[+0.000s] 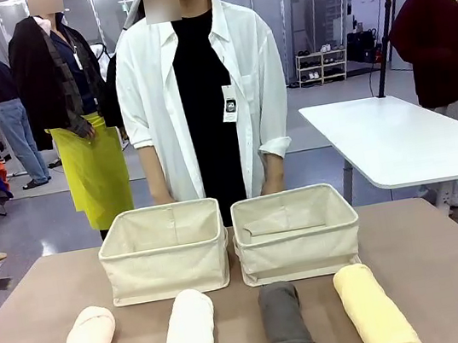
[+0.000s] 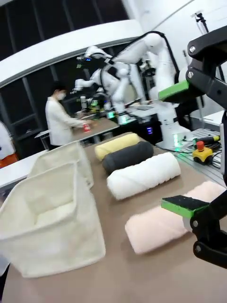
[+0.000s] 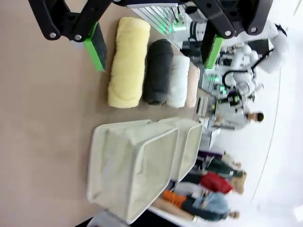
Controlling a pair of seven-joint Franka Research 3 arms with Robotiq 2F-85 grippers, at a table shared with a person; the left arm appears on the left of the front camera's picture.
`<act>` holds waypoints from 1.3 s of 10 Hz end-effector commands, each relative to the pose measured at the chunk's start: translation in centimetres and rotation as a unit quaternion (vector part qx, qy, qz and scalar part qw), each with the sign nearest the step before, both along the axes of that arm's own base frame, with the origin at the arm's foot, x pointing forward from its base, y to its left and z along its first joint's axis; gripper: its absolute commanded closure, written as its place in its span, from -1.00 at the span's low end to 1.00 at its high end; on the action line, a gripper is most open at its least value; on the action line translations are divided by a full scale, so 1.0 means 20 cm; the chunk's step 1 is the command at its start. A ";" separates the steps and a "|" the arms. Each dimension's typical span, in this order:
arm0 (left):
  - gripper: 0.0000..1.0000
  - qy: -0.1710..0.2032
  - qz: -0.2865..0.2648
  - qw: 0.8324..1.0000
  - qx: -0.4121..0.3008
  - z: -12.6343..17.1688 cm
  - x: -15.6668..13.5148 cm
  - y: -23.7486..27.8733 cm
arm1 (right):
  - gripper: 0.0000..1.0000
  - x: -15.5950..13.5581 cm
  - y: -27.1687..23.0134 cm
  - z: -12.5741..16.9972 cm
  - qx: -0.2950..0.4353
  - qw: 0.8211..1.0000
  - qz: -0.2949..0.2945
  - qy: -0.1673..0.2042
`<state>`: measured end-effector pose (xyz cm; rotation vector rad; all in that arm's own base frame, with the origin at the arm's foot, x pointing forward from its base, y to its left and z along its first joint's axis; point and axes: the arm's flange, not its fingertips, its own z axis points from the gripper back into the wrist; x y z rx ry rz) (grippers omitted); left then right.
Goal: Divide the towels into two baskets.
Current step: Pick up one hotel-folded towel and place it in the Fabric basket indicated by the person.
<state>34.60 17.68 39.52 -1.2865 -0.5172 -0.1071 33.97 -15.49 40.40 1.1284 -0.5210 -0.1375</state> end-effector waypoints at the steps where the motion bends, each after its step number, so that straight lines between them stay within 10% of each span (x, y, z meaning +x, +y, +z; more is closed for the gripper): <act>1: -1.00 -0.019 0.054 0.998 -0.022 -0.01 -0.07 0.13 | -1.00 -0.18 -0.03 -0.06 0.017 0.998 -0.049 -0.020; 13: -1.00 -0.004 0.090 0.996 -0.013 -0.01 -0.15 0.28 | -1.00 -0.19 -0.31 -0.04 0.025 0.994 -0.103 0.000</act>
